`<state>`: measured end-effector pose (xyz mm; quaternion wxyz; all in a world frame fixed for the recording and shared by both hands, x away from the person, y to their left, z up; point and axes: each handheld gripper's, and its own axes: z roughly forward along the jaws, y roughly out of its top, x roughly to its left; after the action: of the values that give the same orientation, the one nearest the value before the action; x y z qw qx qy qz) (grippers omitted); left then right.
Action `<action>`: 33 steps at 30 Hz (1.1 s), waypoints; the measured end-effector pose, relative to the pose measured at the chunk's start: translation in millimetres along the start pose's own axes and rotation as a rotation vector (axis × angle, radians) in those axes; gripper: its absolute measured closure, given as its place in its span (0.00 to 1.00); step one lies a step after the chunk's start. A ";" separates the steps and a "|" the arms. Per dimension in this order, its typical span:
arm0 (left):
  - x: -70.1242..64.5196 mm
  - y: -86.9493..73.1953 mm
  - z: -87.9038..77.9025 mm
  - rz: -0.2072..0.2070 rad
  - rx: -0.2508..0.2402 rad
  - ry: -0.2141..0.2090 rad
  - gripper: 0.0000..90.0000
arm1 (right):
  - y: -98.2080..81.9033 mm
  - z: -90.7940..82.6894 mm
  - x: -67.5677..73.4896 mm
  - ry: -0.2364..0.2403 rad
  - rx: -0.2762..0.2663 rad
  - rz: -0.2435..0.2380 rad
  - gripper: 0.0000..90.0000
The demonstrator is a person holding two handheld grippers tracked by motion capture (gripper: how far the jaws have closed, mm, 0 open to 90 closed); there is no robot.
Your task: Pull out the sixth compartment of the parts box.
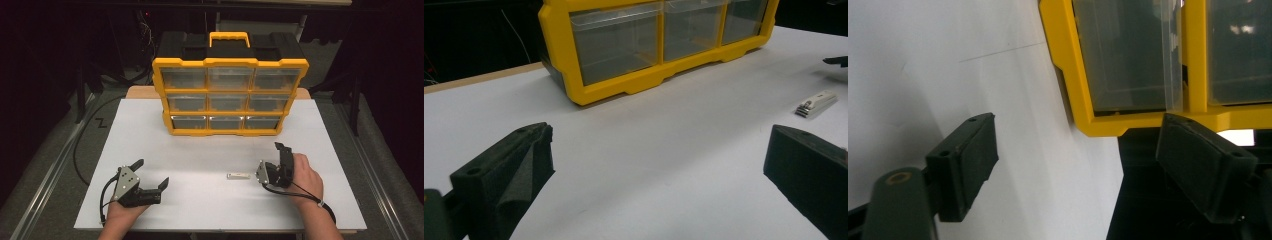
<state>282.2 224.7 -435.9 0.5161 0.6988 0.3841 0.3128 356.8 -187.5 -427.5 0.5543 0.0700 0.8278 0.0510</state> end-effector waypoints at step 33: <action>1.7 -0.3 4.4 -0.008 0.004 -0.027 0.01 | 29.4 17.0 -50.4 -0.183 -0.006 0.027 0.53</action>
<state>286.7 224.1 -437.3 0.5212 0.7024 0.3807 0.3003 393.2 -167.1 -383.3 0.6269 0.0840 0.7726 0.0545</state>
